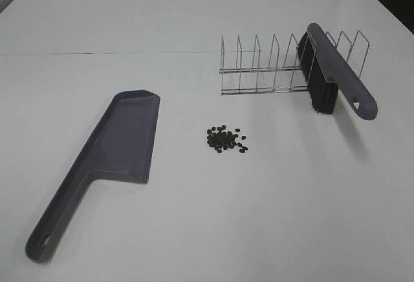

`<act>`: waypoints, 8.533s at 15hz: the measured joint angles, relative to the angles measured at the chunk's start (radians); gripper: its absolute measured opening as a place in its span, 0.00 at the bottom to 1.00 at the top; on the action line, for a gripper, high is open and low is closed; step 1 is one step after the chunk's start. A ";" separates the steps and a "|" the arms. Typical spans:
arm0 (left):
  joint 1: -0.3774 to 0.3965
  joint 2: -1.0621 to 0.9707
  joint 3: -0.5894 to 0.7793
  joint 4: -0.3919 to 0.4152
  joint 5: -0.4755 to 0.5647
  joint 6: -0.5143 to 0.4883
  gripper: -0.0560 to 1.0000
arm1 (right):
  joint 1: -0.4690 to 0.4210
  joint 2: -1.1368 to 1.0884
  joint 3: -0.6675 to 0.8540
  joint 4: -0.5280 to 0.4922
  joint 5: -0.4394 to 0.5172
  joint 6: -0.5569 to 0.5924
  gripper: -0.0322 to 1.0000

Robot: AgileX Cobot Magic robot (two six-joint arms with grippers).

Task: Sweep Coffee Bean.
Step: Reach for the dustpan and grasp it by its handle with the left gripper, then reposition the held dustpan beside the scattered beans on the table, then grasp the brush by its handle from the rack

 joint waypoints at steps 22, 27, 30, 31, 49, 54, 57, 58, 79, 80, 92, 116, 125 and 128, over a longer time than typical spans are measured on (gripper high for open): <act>0.000 0.000 0.000 0.000 -0.001 0.000 0.99 | 0.000 0.000 0.000 0.000 0.000 0.000 0.64; 0.000 0.000 0.000 0.000 -0.001 0.000 0.99 | 0.000 0.000 0.000 0.000 0.000 0.000 0.64; 0.000 0.000 0.000 0.000 -0.001 0.000 0.99 | 0.000 0.000 0.000 0.000 0.000 0.000 0.64; 0.000 0.000 0.000 0.000 -0.001 0.000 0.99 | 0.000 0.000 0.000 0.000 0.000 0.000 0.64; 0.000 0.000 0.000 0.000 -0.001 0.000 0.99 | 0.000 0.000 0.000 0.000 0.000 0.000 0.64; 0.000 0.206 -0.037 0.000 0.052 0.000 0.98 | 0.000 0.000 0.000 0.000 0.000 0.000 0.64; 0.000 0.429 -0.097 0.000 0.110 0.000 0.98 | 0.000 0.000 0.000 0.000 0.000 0.000 0.64; 0.000 0.523 -0.120 0.000 0.116 0.000 0.98 | 0.000 0.000 0.000 0.000 0.000 0.000 0.64; -0.418 1.799 -0.468 -0.070 -0.257 -0.236 0.87 | 0.000 0.000 0.000 0.000 0.000 0.000 0.64; -0.418 1.806 -0.468 -0.070 -0.273 -0.235 0.87 | 0.000 0.000 0.000 0.000 0.000 0.000 0.64; -0.437 1.978 -0.490 -0.027 -0.402 -0.231 0.72 | 0.000 0.000 0.000 0.000 0.000 0.000 0.64; -0.523 1.985 -0.497 0.000 -0.423 -0.248 0.35 | 0.000 0.000 0.000 0.000 0.000 0.000 0.64; -0.535 1.984 -0.497 0.000 -0.434 -0.284 0.35 | 0.000 0.359 -0.165 0.041 0.000 0.010 0.78; -0.535 1.984 -0.497 0.000 -0.434 -0.284 0.35 | 0.000 0.651 -0.379 0.026 -0.001 0.064 0.86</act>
